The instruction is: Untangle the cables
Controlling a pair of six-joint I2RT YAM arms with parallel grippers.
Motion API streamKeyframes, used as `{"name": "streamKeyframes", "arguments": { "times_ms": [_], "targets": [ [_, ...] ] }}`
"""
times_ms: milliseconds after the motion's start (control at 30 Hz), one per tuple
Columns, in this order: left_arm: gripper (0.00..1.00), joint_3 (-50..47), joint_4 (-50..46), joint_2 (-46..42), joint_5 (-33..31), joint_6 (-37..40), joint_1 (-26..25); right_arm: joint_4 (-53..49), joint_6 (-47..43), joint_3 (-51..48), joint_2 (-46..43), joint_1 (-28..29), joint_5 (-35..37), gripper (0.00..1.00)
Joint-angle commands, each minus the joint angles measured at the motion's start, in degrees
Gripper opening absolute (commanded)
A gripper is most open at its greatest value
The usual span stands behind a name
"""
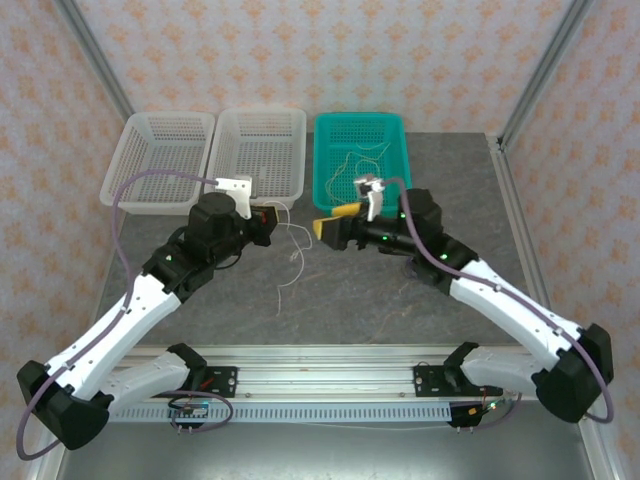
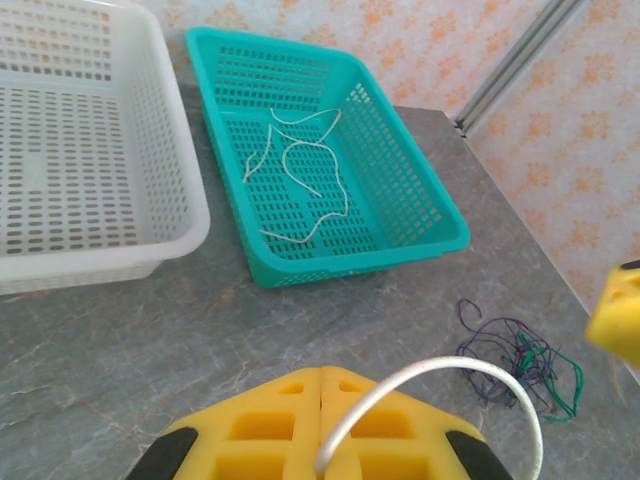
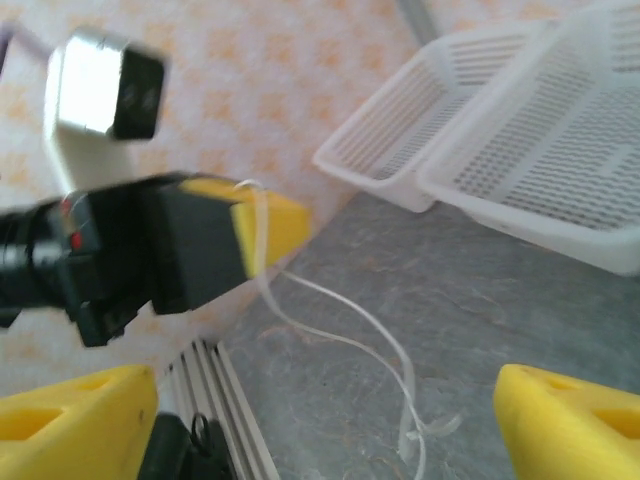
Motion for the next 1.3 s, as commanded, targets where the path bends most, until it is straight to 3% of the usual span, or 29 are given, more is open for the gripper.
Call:
{"name": "streamKeyframes", "arguments": {
  "times_ms": [0, 400, 500, 567, 700, 933, 1067, 1267],
  "targets": [
    [0.00, 1.04, 2.35, 0.46, 1.88, -0.89, -0.23, 8.53, -6.05, 2.31, 2.64, 2.05, -1.76, 0.81],
    [0.00, 1.08, 2.87, 0.61, 1.84, -0.94, -0.42, 16.10, -0.43, 8.00, 15.95, 4.48, -3.30, 0.46],
    [0.00, 1.09, 2.46, 0.41, 1.54, -0.72, -0.40, 16.57, 0.92, 8.95, 17.57, 4.67, -3.33, 0.22],
    [0.00, 1.08, 1.97, 0.12, 0.97, -0.54, -0.44, 16.69, 1.62, 8.80, 17.49, 4.74, -1.97, 0.01],
    [0.01, 0.82, 1.70, -0.67, 0.59, 0.00, -0.40, 16.34, 2.00, 7.14, 15.19, 4.73, 2.92, 0.00],
    [0.56, -0.37, 3.85, -3.99, 1.84, 0.50, -0.42, 11.61, 0.38, 6.58, 10.84, 4.66, 12.27, 0.00],
    [0.70, -0.90, 3.05, -6.71, 1.74, 1.42, -0.43, 8.63, -3.99, 8.00, 8.65, 4.07, 22.00, 0.00],
    [0.82, -2.16, 1.96, -11.33, 1.86, 2.31, -0.48, 1.74, -9.54, 15.99, 9.73, -0.20, 33.91, 0.00]
  ]
}}
